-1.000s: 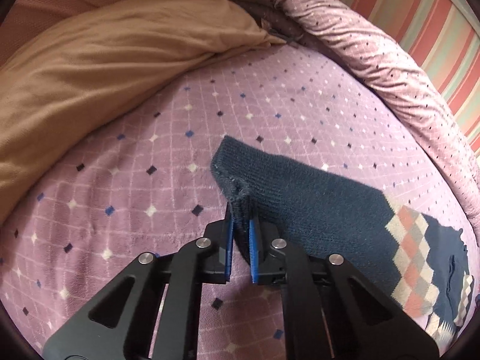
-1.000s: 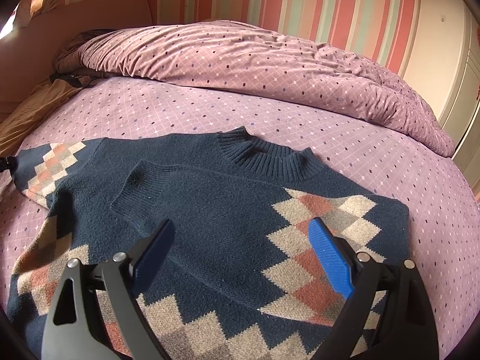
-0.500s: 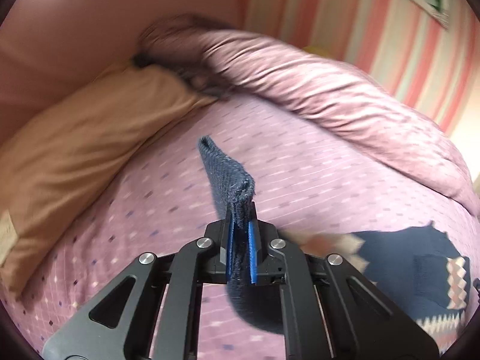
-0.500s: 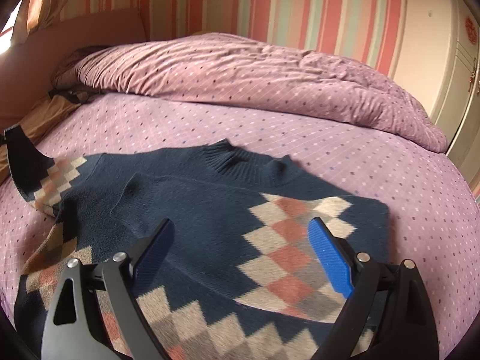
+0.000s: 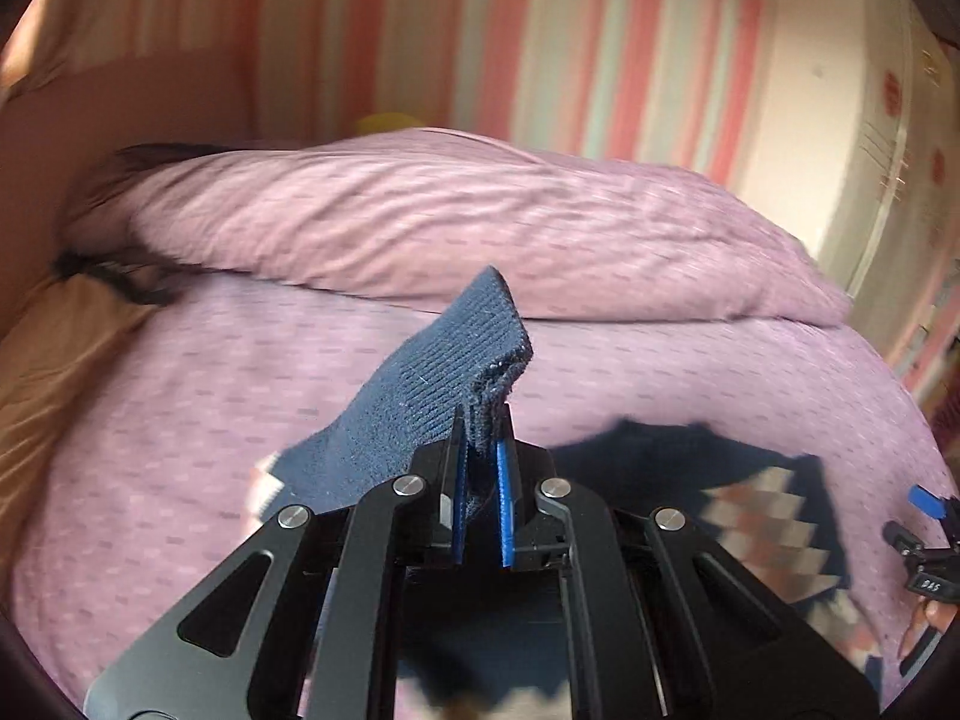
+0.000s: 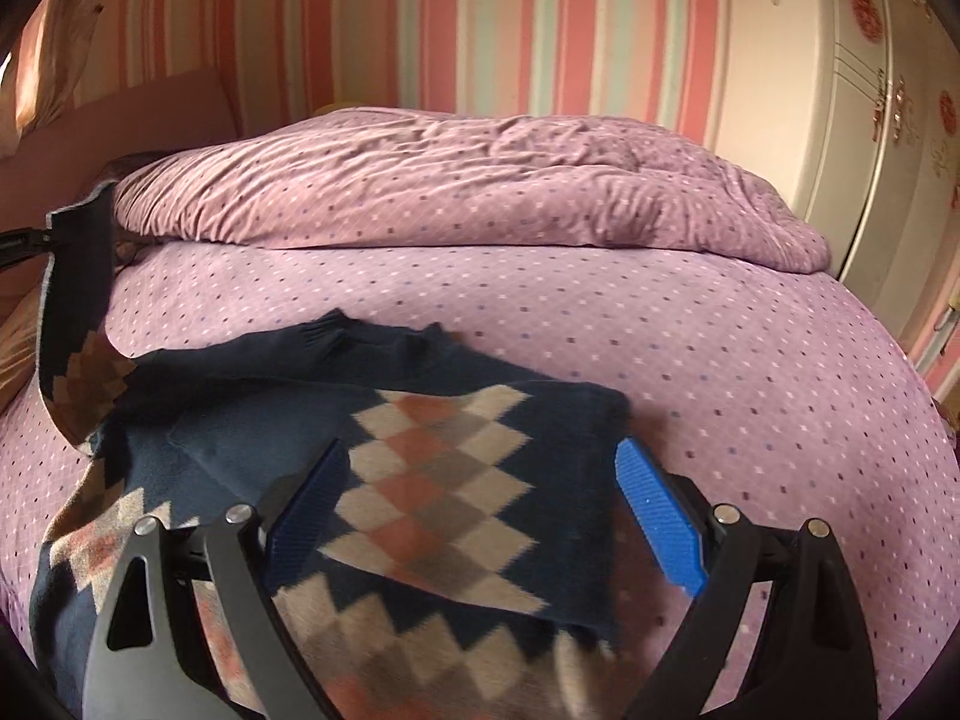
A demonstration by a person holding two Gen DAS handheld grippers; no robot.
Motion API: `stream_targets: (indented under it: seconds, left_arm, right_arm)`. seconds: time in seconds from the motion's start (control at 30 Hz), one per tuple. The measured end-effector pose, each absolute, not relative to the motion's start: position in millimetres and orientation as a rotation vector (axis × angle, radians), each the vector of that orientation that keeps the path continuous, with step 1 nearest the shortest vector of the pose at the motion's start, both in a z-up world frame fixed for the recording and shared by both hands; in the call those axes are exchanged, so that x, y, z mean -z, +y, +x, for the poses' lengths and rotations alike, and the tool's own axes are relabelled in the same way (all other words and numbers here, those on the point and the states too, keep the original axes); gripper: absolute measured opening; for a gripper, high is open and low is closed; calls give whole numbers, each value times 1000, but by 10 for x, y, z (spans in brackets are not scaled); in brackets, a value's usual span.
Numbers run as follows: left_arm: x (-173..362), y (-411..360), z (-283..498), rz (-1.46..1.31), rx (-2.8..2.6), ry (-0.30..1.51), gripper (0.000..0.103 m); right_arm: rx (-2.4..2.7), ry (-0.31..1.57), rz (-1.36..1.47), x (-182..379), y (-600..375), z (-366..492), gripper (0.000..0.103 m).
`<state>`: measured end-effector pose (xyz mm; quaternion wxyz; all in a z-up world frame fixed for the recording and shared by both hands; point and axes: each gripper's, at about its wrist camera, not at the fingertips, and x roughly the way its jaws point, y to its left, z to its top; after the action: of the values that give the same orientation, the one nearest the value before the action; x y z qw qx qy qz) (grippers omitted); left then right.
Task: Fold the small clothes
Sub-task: 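Lift the sleeve, lay it across the sweater front, open the left tool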
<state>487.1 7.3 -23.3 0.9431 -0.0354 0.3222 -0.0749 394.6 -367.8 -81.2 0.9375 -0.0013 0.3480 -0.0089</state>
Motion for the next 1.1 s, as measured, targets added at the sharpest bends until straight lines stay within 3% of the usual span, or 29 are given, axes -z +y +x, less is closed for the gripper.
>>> stream_targets:
  seconds: [0.33,0.6,0.7,0.73,0.77,0.83,0.93,1.1]
  left_arm:
    - [985,-1758,4688,-7,304,773,6]
    - [1940,-2147,4610,5,269,938,7]
    - [2061,-2138,4538,14,273,926,12]
    - [2058,-2151,4525,19,285,925,23]
    - [2042,-2171,4510,17,301,925,51]
    - [1952,-2185,4455,20,323,900,80]
    - [1747,-2071,4385,20,311,851,88]
    - [1506,-1643,4301,110,243,799,93]
  right_arm:
    - [73,727,40,946,-4342,3776,91]
    - [72,757,41,1117,-4515,3725,91]
    - [73,764,44,1156,-4518,3747,91]
    - [72,767,49,1169,-4514,3755,91]
    - [72,769,51,1180,-4500,3761,91]
    - [57,777,67,1195,-4447,3789,92]
    - [4,798,141,1212,-4359,3853,92]
    - [-106,897,334,1377,-4130,4073,92]
